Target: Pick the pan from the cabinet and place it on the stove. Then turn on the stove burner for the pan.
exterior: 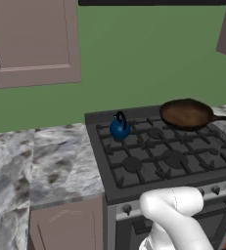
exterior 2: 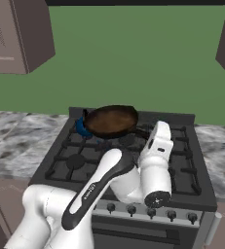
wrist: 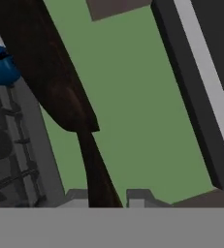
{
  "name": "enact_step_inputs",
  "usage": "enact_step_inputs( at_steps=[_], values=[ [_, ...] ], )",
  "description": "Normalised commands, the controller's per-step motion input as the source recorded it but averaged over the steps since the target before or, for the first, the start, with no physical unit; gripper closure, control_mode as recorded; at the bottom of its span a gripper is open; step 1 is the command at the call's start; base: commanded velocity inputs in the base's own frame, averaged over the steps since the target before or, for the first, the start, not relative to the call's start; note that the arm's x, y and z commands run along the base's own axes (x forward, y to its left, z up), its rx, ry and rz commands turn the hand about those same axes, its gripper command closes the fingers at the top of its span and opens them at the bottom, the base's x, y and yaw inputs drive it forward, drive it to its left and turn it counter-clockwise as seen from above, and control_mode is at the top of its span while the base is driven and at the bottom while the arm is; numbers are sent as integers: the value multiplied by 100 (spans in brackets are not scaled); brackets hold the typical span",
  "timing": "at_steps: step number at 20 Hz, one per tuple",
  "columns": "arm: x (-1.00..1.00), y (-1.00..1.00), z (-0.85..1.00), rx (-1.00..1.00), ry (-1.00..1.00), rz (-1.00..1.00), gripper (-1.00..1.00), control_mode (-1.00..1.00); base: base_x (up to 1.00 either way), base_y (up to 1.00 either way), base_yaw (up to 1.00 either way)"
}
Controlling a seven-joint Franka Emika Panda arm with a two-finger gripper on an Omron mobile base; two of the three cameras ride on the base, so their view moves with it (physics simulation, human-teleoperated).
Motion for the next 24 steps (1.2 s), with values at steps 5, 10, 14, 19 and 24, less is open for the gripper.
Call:
enact_step_inputs(
  at_steps=[5, 10, 14, 19, 24],
  values=[
    [-14, -62, -40, 0, -5, -15, 100, -100, 0, 0, 0],
    [-25, -65, -33, 0, -6, -11, 100, -100, 0, 0, 0],
    [-30, -55, -31, 0, -2, -13, 100, -100, 0, 0, 0],
    [-28, -50, -43, -3, -1, -12, 100, -100, 0, 0, 0],
    [-5, -30, -51, -7, 0, -6, 100, -100, 0, 0, 0]
  ],
)
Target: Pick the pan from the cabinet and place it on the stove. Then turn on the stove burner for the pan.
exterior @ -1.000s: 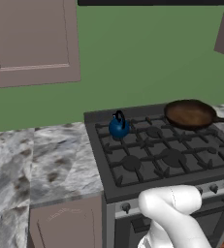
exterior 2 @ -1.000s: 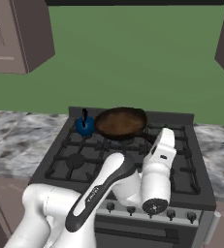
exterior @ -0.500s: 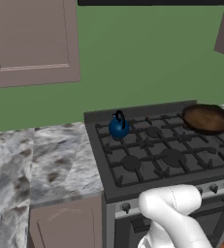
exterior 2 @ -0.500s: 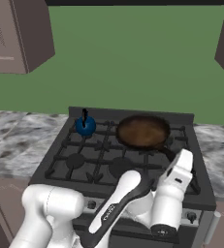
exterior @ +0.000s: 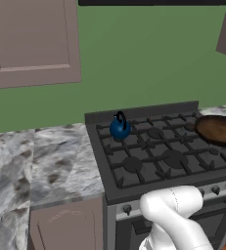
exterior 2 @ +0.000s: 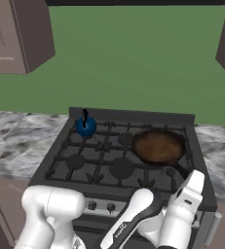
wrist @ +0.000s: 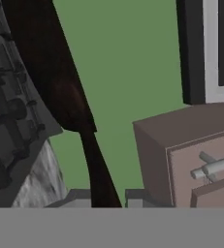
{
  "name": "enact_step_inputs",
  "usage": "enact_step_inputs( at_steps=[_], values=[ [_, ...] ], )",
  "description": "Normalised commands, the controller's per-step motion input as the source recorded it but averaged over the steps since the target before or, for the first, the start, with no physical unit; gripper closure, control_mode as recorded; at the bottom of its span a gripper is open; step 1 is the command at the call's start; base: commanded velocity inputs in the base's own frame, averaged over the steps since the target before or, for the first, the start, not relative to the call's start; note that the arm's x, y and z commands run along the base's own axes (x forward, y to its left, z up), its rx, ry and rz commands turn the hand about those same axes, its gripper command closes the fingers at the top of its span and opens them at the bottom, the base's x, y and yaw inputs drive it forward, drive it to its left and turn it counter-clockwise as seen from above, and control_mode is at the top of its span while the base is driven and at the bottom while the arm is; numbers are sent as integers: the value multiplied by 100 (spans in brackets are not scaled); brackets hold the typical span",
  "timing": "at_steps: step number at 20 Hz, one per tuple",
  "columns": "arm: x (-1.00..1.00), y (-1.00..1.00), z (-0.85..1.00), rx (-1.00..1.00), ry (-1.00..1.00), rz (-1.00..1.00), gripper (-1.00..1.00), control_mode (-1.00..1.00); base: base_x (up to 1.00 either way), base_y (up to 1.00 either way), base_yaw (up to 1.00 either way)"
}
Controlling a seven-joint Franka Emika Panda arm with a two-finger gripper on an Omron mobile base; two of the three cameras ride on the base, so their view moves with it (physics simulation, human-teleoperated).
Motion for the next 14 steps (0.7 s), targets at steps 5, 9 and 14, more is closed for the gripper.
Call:
enact_step_inputs(
  at_steps=[5, 9, 14],
  values=[
    [0, -19, -55, -7, -1, 0, 100, -100, 0, 0, 0],
    [0, -32, -44, -4, -3, 0, 100, -100, 0, 0, 0],
    [0, -25, -43, -5, -1, 0, 100, -100, 0, 0, 0]
  ],
)
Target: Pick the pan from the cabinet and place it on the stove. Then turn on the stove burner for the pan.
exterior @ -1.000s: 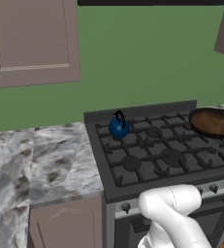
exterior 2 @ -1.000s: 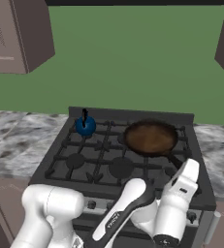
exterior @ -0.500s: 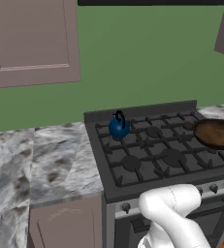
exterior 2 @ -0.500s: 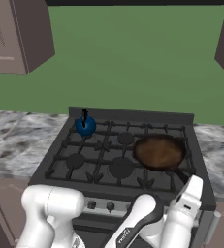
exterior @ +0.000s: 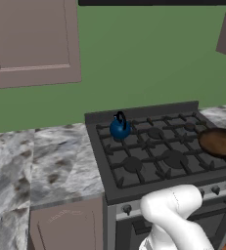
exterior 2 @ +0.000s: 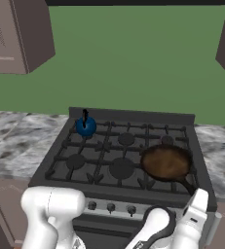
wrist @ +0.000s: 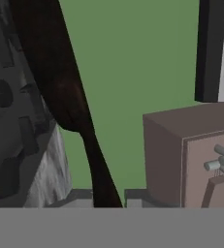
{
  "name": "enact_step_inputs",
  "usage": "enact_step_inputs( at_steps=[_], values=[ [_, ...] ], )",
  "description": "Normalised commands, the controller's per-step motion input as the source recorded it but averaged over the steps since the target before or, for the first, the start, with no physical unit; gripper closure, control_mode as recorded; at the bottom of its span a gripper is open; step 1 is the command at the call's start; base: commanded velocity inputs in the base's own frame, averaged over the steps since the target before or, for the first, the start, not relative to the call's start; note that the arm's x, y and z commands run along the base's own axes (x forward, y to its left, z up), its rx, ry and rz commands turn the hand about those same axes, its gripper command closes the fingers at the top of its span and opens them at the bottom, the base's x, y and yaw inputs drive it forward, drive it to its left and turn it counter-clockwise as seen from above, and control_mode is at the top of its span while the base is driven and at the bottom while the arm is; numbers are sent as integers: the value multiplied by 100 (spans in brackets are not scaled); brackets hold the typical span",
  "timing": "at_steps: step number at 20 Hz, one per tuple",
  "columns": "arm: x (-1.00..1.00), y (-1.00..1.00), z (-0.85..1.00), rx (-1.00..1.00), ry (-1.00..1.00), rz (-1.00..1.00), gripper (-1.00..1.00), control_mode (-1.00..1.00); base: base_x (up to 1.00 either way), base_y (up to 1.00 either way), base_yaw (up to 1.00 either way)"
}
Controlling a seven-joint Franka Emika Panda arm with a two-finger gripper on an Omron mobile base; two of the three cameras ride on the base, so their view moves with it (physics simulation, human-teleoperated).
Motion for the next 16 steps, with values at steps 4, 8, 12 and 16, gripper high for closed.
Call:
enact_step_inputs(
  at_steps=[4, 8, 12, 16],
  values=[
    [1, -18, -37, -4, 0, 0, 100, -100, 0, 0, 0],
    [6, -12, -27, -1, 0, 0, 100, -100, 0, 0, 0],
    [8, -7, -24, 0, 0, 0, 100, -100, 0, 0, 0],
    [14, 0, -21, 0, 0, 0, 100, -100, 0, 0, 0]
  ],
)
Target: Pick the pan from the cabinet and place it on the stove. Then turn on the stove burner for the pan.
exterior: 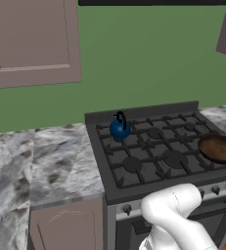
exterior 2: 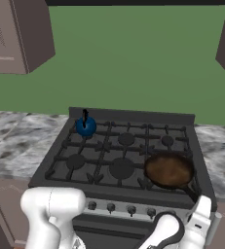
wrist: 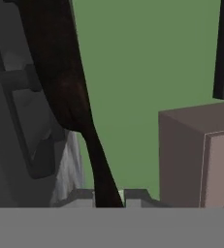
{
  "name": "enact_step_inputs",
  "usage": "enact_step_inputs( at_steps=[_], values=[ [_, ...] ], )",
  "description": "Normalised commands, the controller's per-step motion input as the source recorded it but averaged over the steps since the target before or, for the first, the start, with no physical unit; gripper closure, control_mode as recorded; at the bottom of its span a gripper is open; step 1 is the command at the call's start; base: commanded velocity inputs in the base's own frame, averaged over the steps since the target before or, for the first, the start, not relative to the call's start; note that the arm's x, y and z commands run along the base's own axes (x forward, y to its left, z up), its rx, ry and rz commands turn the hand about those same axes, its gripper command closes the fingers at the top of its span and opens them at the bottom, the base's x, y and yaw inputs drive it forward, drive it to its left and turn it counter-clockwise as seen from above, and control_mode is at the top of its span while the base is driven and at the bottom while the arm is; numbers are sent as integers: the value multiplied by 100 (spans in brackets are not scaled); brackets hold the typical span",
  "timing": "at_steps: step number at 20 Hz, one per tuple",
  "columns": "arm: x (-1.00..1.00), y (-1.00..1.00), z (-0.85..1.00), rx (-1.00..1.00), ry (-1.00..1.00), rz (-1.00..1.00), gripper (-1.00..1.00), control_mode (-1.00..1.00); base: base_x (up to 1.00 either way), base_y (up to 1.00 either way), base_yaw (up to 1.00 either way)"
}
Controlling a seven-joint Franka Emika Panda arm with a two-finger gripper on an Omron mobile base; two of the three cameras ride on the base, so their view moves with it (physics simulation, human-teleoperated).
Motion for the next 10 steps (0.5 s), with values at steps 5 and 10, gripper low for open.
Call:
enact_step_inputs(
  at_steps=[5, 10],
  values=[
    [19, -3, -18, 0, 0, 0, 100, -100, 0, 0, 0],
    [20, -13, -15, 0, 0, -2, 100, -100, 0, 0, 0]
  ],
)
